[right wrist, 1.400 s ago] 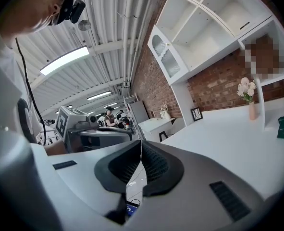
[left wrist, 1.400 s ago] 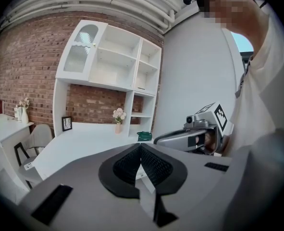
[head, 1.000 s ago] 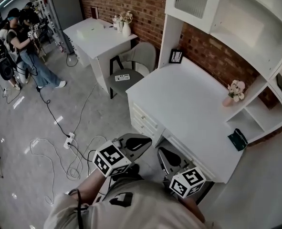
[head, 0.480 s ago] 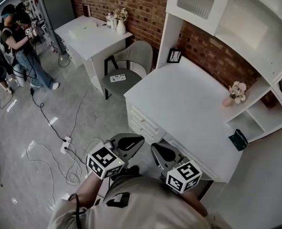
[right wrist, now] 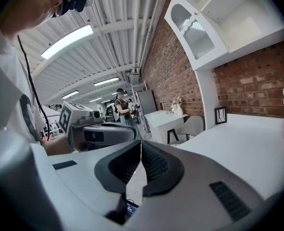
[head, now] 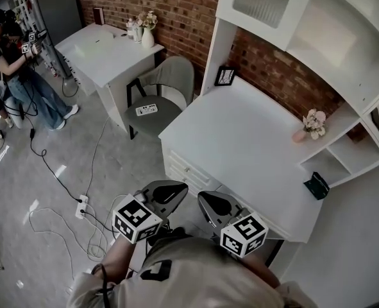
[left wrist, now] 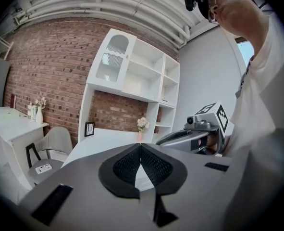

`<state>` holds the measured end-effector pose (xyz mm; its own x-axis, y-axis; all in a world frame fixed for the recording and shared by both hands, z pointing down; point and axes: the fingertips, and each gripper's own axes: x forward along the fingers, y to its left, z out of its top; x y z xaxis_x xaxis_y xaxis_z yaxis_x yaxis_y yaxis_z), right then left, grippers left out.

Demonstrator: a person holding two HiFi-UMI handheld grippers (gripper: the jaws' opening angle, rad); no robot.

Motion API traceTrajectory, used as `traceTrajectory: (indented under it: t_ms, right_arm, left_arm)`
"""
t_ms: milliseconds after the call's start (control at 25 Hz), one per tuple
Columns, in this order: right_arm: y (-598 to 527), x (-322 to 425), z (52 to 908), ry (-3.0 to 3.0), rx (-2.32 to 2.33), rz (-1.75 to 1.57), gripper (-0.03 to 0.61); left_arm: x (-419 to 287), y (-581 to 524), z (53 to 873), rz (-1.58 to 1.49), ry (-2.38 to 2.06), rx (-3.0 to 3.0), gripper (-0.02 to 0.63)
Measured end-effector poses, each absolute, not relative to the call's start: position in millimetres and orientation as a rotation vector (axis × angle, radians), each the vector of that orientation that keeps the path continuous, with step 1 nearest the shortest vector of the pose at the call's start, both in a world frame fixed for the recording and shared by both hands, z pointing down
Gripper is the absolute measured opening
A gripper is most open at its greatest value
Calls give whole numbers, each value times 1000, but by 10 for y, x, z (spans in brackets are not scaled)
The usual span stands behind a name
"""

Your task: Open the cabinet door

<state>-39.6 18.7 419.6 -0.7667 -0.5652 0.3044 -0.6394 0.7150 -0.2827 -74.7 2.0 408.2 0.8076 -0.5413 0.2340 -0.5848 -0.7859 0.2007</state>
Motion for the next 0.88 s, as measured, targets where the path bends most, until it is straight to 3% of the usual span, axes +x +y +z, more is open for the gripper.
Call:
traceTrajectory:
  t_ms: [880]
  right_arm:
    - [-547, 234, 4202, -2745, 1001, 608, 28]
  left_arm:
    - [-110, -653, 4129, 261, -883, 2706, 17]
